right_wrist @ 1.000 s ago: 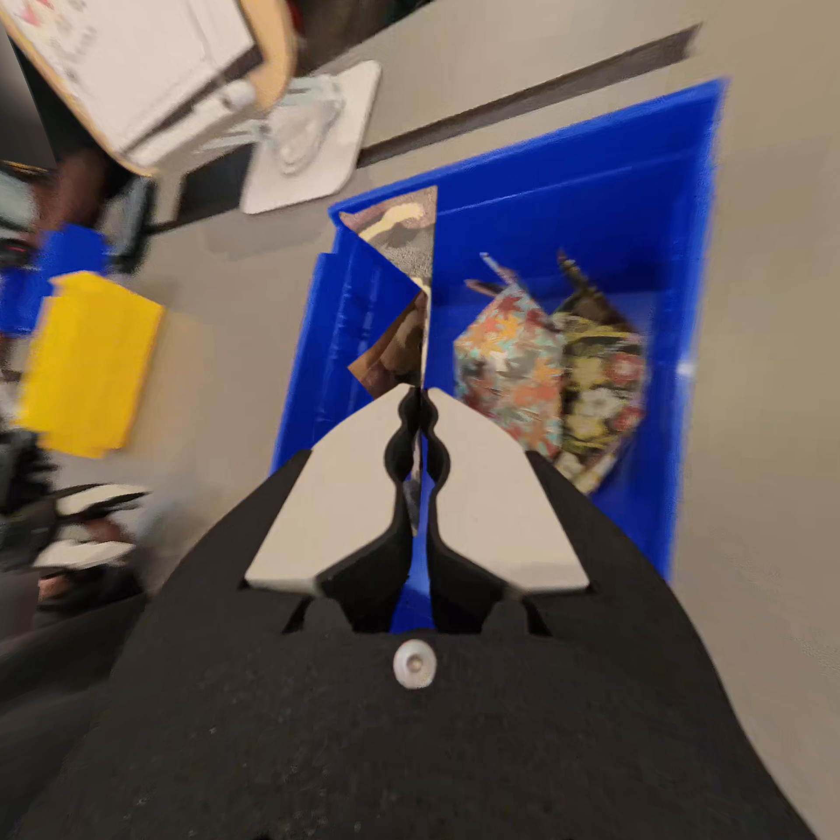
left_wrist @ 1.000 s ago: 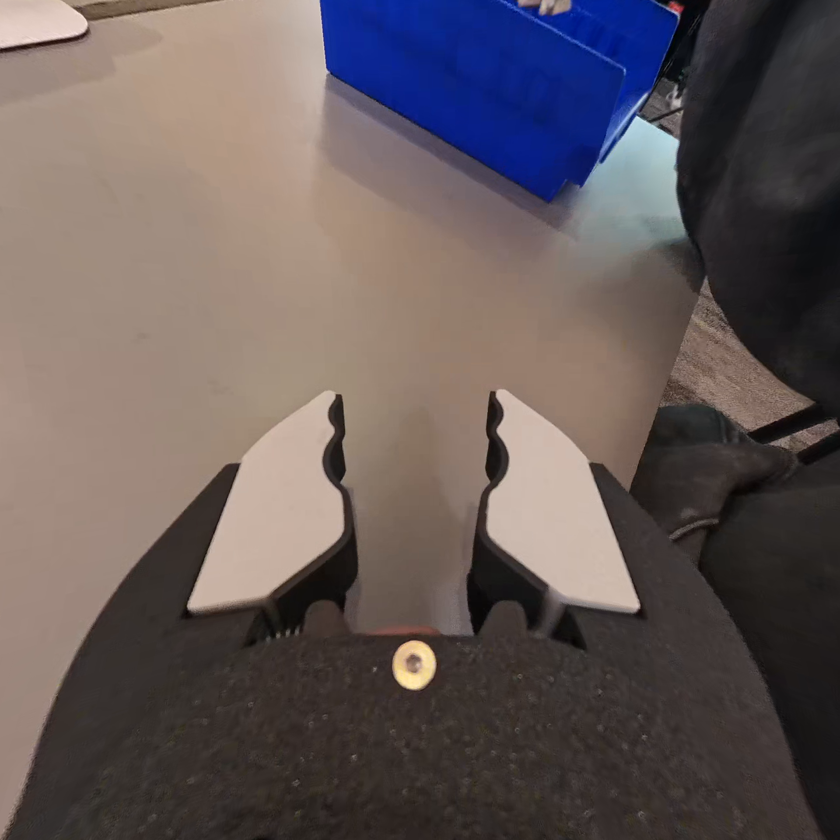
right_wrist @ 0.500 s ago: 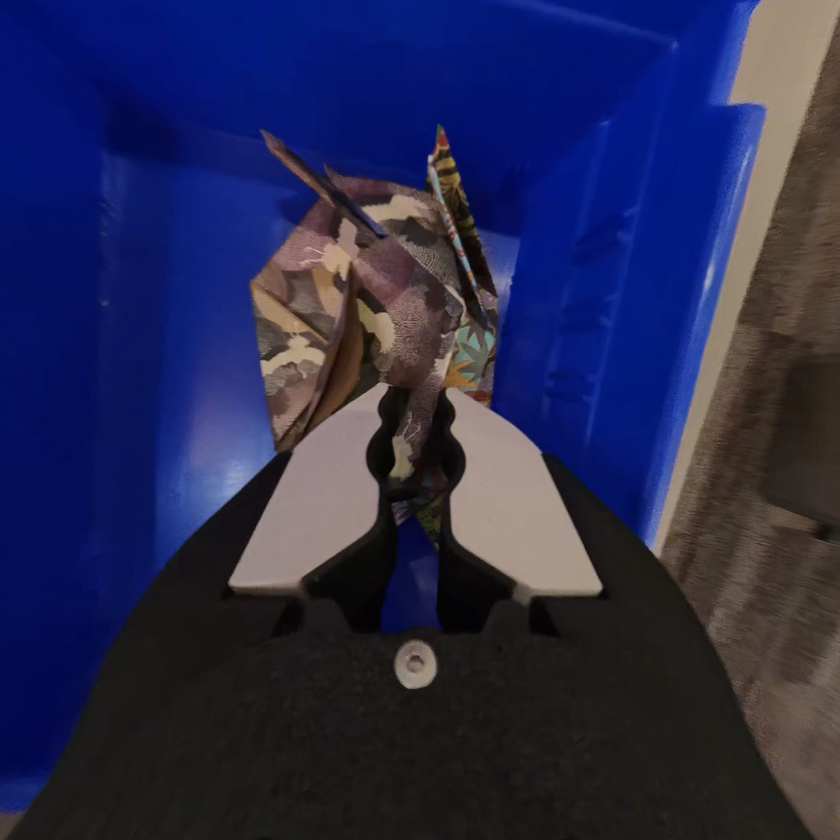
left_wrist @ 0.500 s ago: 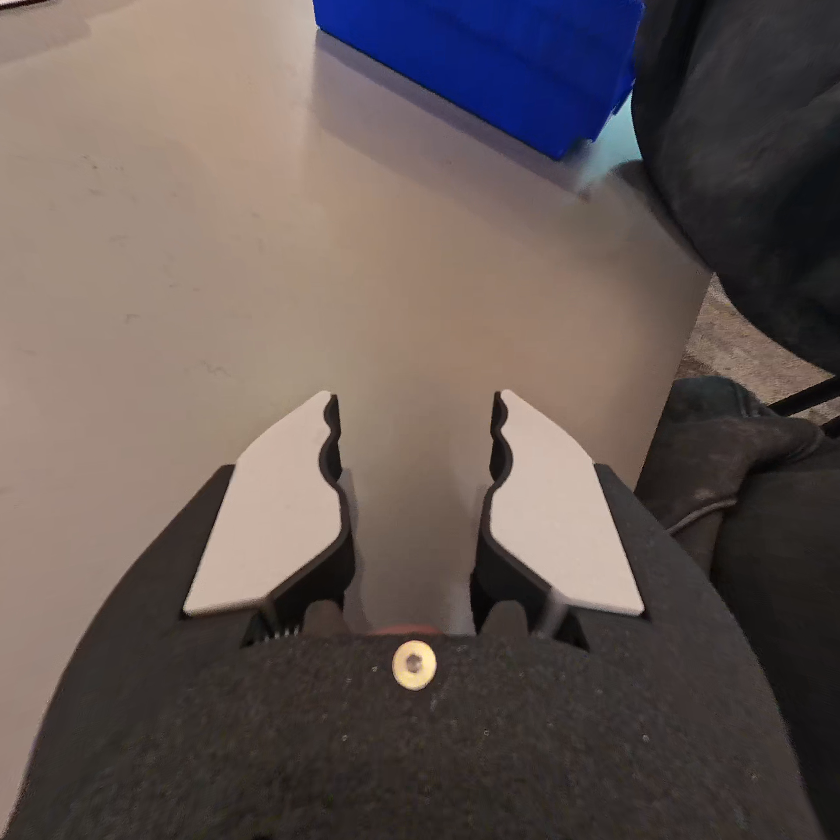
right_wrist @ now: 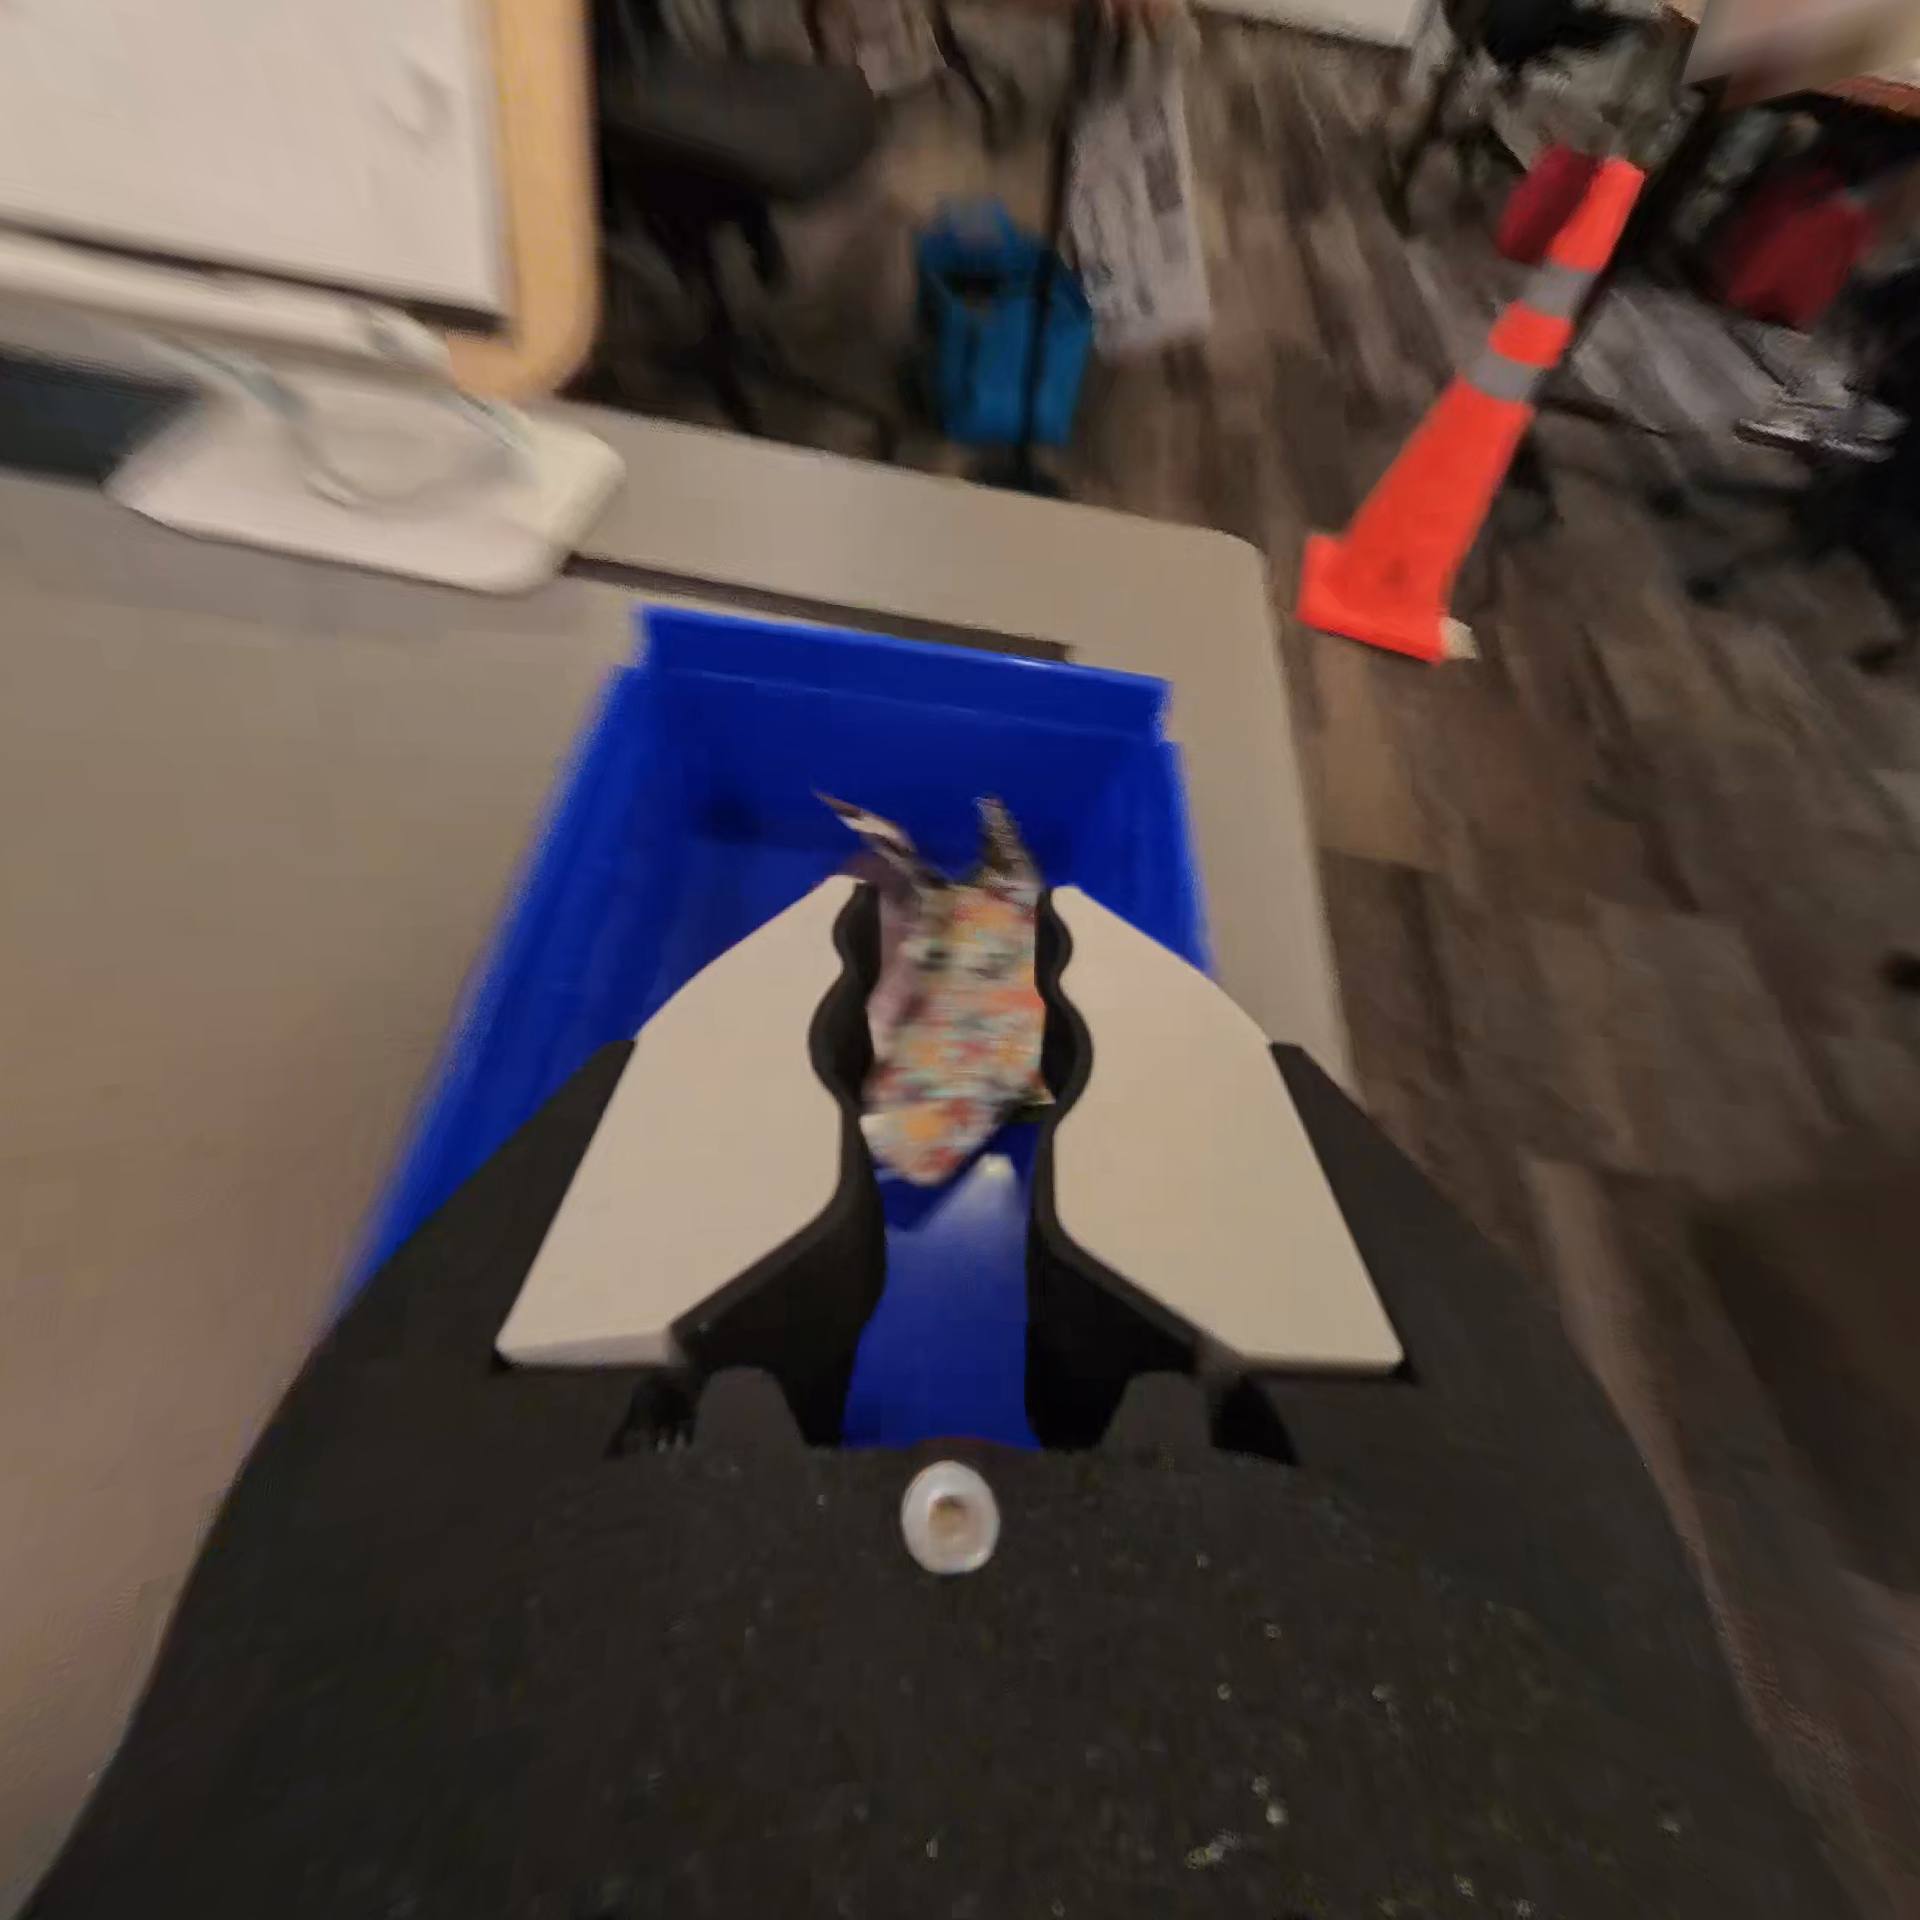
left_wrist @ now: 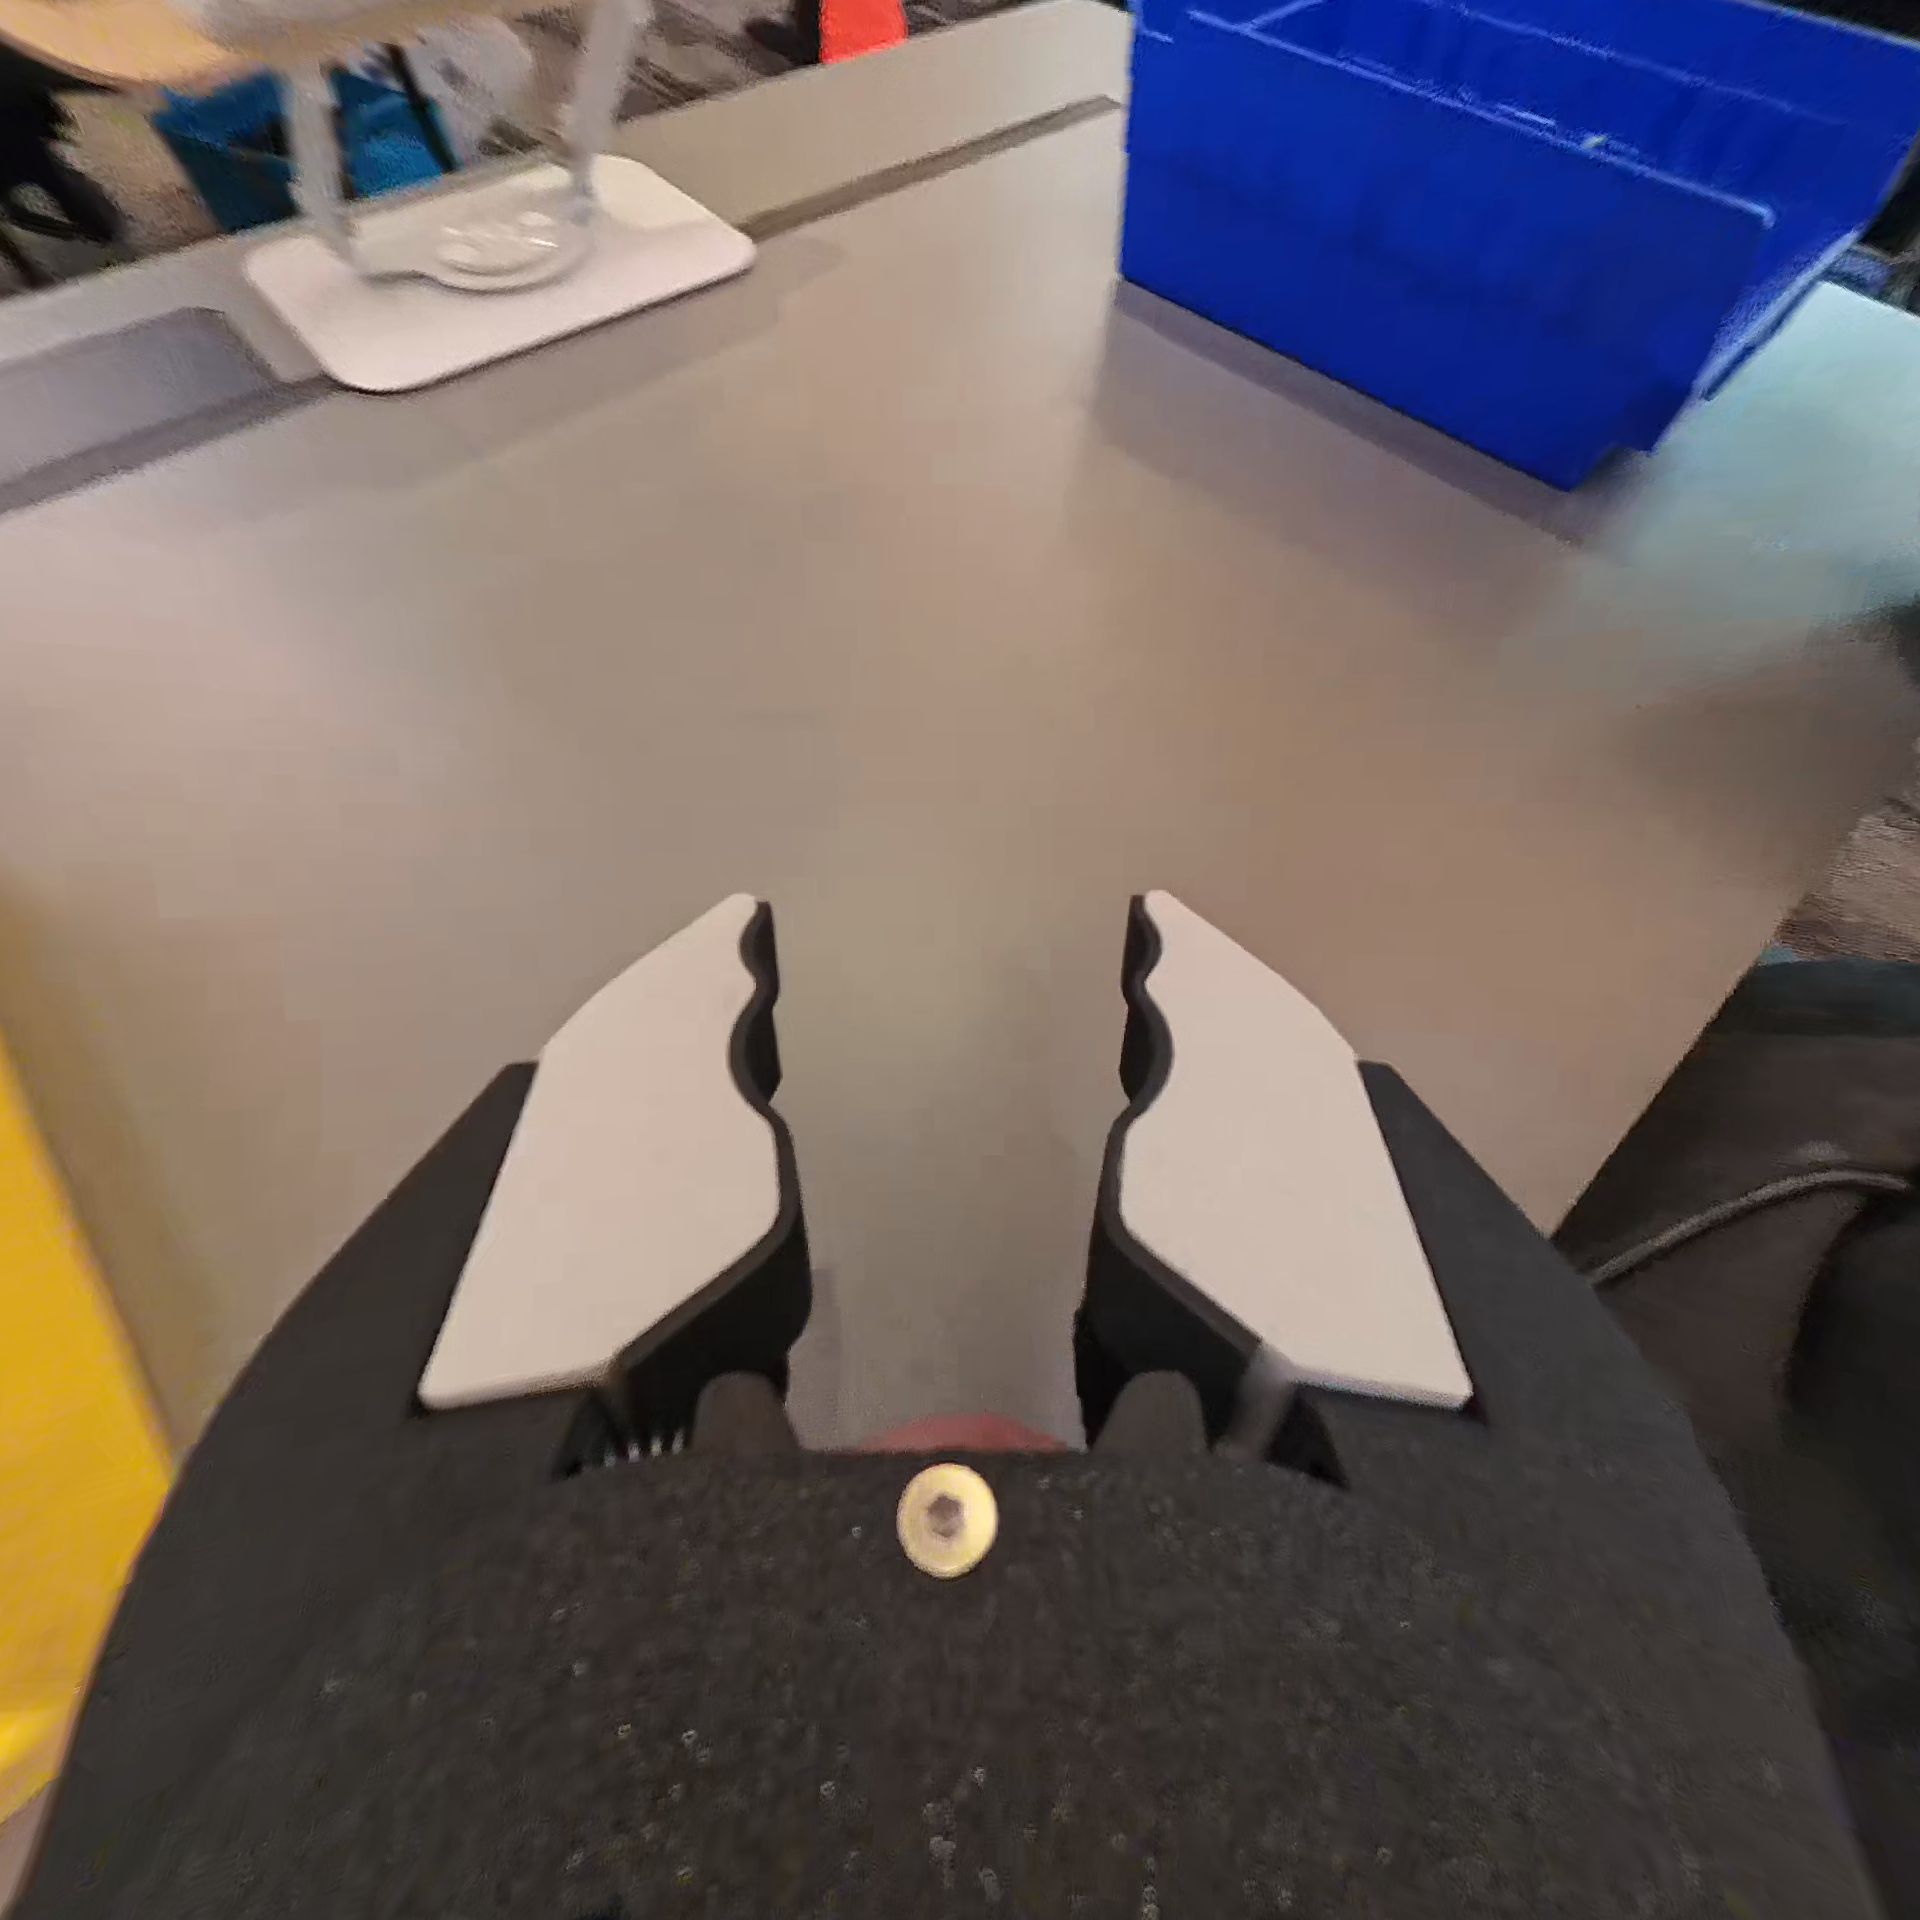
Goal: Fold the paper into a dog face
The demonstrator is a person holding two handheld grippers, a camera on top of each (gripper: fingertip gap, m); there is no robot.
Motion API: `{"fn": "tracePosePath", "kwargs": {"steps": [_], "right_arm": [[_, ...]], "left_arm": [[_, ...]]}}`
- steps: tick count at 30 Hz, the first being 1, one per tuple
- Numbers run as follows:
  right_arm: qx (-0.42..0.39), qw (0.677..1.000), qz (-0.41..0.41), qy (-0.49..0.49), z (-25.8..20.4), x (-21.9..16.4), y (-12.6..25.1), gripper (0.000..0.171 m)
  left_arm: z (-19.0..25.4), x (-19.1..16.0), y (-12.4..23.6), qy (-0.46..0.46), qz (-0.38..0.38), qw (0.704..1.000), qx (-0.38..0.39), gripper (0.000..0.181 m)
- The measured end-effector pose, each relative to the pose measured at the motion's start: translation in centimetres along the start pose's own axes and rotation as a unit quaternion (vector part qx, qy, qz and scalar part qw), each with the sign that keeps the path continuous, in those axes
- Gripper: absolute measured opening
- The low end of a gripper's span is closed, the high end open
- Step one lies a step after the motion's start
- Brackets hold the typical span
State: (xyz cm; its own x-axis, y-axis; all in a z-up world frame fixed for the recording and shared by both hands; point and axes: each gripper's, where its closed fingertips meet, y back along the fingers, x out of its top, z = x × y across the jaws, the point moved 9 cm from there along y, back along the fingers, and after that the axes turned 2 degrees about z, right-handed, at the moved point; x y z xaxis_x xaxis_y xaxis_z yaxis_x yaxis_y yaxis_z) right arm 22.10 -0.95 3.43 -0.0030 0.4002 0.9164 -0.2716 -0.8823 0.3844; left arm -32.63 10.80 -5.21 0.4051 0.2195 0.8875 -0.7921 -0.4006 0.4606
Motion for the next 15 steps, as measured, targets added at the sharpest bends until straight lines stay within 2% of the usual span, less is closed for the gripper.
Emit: {"fn": "tracePosePath", "kwargs": {"steps": [4, 8, 10, 12, 13, 15], "right_arm": [[0.075, 0.992, 0.066, -0.079, -6.2, -6.4, 3.2, 0.041], [0.066, 0.99, 0.112, -0.059, -10.9, -11.6, 4.7, 0.04], [0.07, 0.99, 0.115, -0.042, -11.4, -12.2, 5.2, 0.04], [0.073, 0.989, 0.122, -0.027, -11.4, -12.2, 5.5, 0.041], [0.077, 0.989, 0.124, -0.022, -11.5, -12.2, 5.5, 0.041], [0.082, 0.988, 0.13, -0.021, -11.8, -12.3, 5.6, 0.04]], "left_arm": [[-0.6, -1.0, 2.1, -0.006, 0.035, 0.997, 0.063, 0.063], [-0.6, -2.4, 1.9, 0.048, 0.11, 0.992, 0.032, 0.063], [-0.7, -2.9, 1.5, 0.078, 0.137, 0.987, 0.013, 0.065], [-0.5, -3.1, 1.4, 0.082, 0.12, 0.989, 0.005, 0.074], [-0.3, -3.2, 1.5, 0.07, 0.112, 0.991, 0.013, 0.08], [-0.1, -3.8, 1.8, 0.05, 0.115, 0.991, 0.044, 0.077]]}}
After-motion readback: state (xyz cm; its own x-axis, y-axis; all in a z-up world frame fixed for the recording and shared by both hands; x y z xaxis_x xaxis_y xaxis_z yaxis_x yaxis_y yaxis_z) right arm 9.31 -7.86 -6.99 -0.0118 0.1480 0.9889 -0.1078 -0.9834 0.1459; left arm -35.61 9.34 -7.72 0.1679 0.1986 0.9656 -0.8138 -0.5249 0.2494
